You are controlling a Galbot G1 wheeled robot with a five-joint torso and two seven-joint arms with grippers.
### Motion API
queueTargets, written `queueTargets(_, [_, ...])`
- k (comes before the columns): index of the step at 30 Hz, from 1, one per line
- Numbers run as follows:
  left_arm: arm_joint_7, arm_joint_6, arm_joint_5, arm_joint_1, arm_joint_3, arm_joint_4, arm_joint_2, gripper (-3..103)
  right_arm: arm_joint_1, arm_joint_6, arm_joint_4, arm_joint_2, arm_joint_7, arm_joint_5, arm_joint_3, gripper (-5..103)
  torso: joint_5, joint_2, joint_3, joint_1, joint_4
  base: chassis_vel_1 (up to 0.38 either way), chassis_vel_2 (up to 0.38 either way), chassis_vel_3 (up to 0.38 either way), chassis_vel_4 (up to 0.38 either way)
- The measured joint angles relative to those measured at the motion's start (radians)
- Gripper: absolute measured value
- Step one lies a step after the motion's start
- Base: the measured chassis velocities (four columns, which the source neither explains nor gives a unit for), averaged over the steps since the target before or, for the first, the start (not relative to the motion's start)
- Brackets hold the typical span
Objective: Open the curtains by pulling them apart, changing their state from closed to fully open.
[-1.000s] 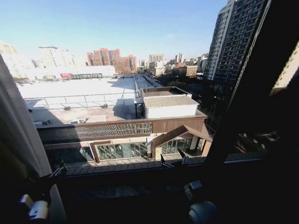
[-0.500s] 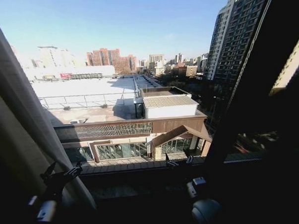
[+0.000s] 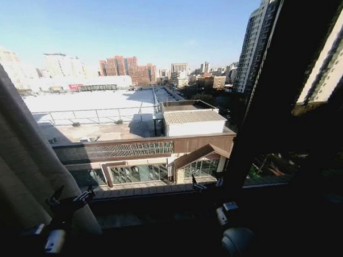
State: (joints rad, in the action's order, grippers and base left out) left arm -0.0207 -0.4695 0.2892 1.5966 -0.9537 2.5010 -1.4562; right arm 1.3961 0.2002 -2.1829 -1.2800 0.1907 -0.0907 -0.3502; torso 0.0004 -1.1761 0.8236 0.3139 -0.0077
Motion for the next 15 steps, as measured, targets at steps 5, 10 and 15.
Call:
queueTargets(5, [0.0,0.0,-0.002,-0.002,0.001,0.0,0.0,100,0.0,0.0,-0.001,0.001,0.0,-0.015,-0.004,100,0.0,0.0,0.0,0.0,0.0001,-0.327,-0.332,0.341,0.341])
queueTargets(10, [0.0,0.0,-0.003,-0.003,0.003,-0.002,-0.001,100,0.0,0.0,-0.002,0.001,0.0,-0.017,-0.004,100,0.0,0.0,0.0,0.0,0.0,-0.294,-0.395,0.293,0.389])
queueTargets(15, [0.0,0.004,-0.011,-0.004,0.008,-0.007,-0.003,100,0.001,0.0,-0.002,0.002,0.001,-0.018,-0.011,100,0.0002,0.0,0.0,0.0,-0.0002,-0.183,-0.407,0.17,0.417])
